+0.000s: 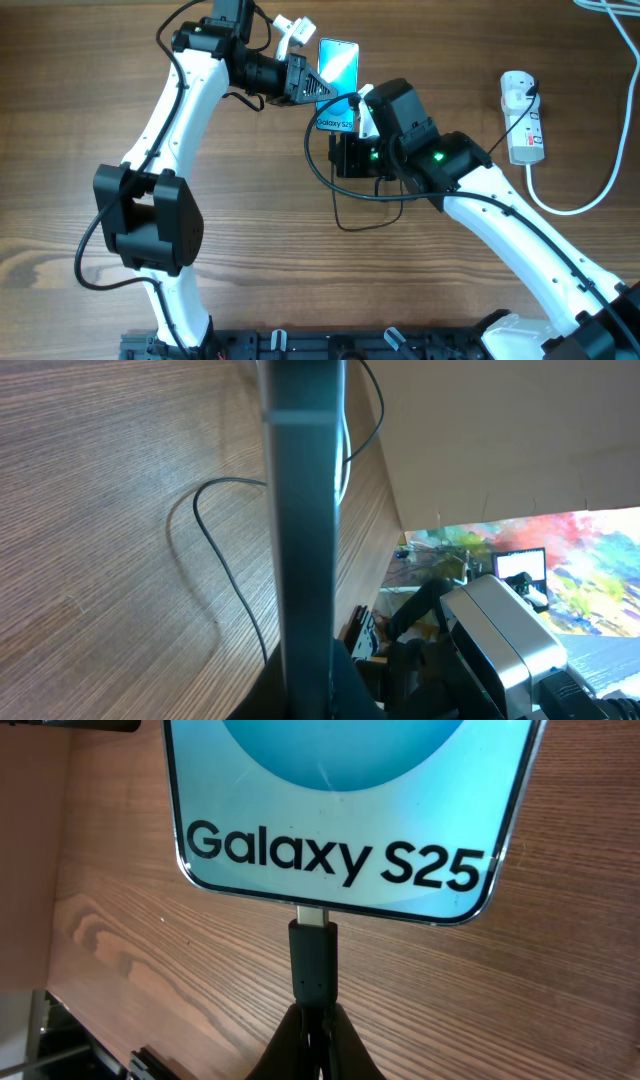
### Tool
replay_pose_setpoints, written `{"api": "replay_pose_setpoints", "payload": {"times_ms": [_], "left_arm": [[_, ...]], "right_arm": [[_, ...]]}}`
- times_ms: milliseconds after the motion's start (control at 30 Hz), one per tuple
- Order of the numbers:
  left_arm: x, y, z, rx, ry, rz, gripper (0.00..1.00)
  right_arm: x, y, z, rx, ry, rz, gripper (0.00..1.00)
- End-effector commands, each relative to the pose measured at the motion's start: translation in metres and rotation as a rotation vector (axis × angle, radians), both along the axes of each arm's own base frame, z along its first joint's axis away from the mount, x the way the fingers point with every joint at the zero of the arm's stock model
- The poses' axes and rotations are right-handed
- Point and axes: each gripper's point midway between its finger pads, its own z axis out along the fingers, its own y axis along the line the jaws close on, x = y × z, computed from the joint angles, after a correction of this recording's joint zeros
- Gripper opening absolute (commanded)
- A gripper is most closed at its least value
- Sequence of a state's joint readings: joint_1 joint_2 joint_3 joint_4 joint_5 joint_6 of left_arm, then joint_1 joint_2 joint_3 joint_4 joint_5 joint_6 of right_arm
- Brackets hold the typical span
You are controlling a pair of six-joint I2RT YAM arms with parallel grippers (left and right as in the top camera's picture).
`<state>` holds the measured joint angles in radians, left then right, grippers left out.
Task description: Plug charger to phone and switch on socket
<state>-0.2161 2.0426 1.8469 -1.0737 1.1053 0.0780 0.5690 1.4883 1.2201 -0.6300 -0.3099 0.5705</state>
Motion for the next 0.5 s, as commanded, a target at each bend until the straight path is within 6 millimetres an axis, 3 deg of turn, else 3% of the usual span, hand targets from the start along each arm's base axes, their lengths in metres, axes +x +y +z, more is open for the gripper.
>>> {"api": "replay_pose_setpoints", "payload": {"times_ms": [0, 467], "left_arm": [[-0.013, -0.008, 0.013, -0.049, 0.002, -0.043, 0.04], [-0.015, -0.008, 0.013, -0.047, 0.013, -0.043, 0.04]], "right_arm": [[0.033, -0.01, 0.026, -0.01, -0.114, -0.102, 0.05], [0.045, -0.004, 0.044, 0.046, -0.156, -0.139, 0.05]]}}
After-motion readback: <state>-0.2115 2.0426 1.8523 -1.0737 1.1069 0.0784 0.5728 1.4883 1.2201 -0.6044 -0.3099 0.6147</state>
